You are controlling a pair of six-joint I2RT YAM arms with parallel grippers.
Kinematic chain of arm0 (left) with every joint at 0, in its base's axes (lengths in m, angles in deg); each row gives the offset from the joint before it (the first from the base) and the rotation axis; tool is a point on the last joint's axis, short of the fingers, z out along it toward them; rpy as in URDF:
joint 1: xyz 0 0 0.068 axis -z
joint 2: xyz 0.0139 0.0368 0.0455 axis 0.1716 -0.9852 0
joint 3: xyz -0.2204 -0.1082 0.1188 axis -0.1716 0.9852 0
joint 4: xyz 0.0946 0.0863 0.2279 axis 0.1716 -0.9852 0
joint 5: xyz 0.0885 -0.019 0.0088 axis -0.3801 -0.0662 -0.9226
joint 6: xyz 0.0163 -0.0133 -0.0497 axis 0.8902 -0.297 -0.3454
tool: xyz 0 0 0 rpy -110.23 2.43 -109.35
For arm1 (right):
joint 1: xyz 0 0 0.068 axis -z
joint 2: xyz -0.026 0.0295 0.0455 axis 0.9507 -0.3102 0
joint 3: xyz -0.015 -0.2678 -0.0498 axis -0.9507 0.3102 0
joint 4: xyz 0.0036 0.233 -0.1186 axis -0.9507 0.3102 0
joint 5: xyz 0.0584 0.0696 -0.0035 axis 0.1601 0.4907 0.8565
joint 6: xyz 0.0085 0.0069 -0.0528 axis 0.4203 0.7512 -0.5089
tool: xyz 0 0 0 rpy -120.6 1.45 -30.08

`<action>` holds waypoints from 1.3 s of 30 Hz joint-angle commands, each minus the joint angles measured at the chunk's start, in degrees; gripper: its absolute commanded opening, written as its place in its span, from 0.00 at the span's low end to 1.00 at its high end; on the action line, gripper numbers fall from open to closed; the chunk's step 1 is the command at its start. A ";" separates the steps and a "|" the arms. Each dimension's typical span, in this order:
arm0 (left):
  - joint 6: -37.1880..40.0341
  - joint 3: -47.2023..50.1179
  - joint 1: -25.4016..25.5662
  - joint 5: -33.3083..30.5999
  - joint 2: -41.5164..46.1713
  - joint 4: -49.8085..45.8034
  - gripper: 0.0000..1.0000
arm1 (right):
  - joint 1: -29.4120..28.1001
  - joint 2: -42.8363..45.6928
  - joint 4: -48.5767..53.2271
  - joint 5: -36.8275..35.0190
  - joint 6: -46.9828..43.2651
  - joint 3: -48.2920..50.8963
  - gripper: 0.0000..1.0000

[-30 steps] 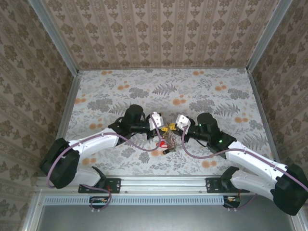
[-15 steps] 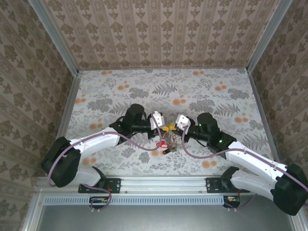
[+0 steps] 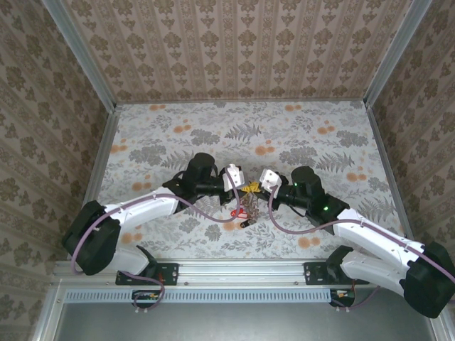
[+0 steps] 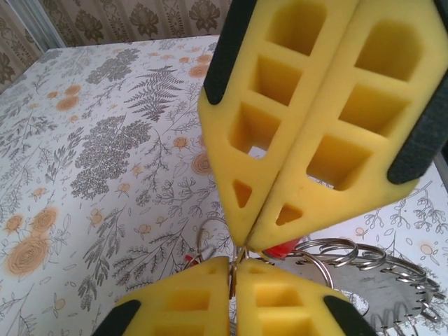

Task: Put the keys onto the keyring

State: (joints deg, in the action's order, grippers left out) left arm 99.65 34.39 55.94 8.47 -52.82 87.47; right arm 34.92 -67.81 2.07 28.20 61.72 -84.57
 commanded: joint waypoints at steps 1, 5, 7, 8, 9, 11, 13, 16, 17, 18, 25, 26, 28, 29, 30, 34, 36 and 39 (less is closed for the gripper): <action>0.33 -1.86 0.25 0.20 -0.24 1.82 0.02 | -0.33 0.84 -0.78 1.51 0.03 -1.72 0.00; 0.58 -1.43 0.25 -0.26 0.20 2.00 0.00 | -0.25 1.70 -0.55 -1.75 1.06 -0.80 0.00; 0.51 -0.91 0.24 -0.55 0.60 2.52 0.00 | -0.25 2.37 0.13 -4.23 1.53 -0.21 0.00; 0.33 -0.49 0.21 -0.76 0.87 3.08 0.00 | -0.17 2.64 0.29 -5.31 2.01 0.20 0.00; 0.10 0.04 0.17 -0.89 1.10 3.93 0.00 | -0.01 2.99 0.61 -6.12 2.28 0.69 0.00; -0.11 0.70 0.16 -0.80 1.35 5.20 0.00 | 0.18 3.55 0.76 -8.01 3.37 1.64 0.00; -0.20 1.01 0.08 -0.28 1.44 5.88 0.00 | 0.32 4.22 0.41 -9.37 4.11 2.57 0.00; -0.33 1.07 0.01 0.91 1.31 6.48 0.00 | 0.61 4.15 0.99 -9.71 4.48 2.73 0.00; -0.42 1.06 0.03 1.31 1.24 6.64 0.00 | 0.63 3.90 1.23 -9.67 4.67 2.63 0.00; -0.51 1.07 0.08 1.55 1.09 6.84 0.00 | 0.71 3.73 1.35 -9.56 4.75 2.41 0.00; -0.72 1.03 0.07 1.56 1.15 6.71 0.00 | 1.13 3.05 1.74 -9.87 4.67 2.04 0.08; -0.73 0.90 0.08 1.56 1.19 6.56 0.00 | 1.23 3.05 2.21 -9.78 4.67 1.79 0.11; -0.65 0.84 -0.04 3.60 1.17 6.32 0.00 | 1.40 3.18 3.64 -9.22 4.08 1.30 0.13; -0.63 0.69 -0.10 4.01 1.23 6.04 0.00 | 1.50 3.43 4.40 -9.25 3.91 1.04 0.14; -0.55 0.63 -0.10 4.34 1.26 5.83 0.00 | 1.66 3.68 5.02 -9.30 3.98 0.78 0.17; 0.34 0.48 -0.87 7.15 1.62 4.44 0.00 | 3.15 5.95 8.04 -7.02 2.94 -0.04 0.21; 1.25 -0.12 -1.68 9.69 2.00 1.83 0.00 | 4.30 7.39 9.53 -4.56 2.34 -0.18 0.24; 2.90 -1.58 -3.30 14.56 2.53 -3.15 0.00 | 5.80 8.79 13.05 1.12 0.67 -1.04 0.28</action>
State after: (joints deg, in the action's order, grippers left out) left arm 100.30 35.00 53.89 15.84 -52.60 87.79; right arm 39.68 -60.77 10.79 23.39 64.12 -83.02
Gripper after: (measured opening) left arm 0.043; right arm 0.279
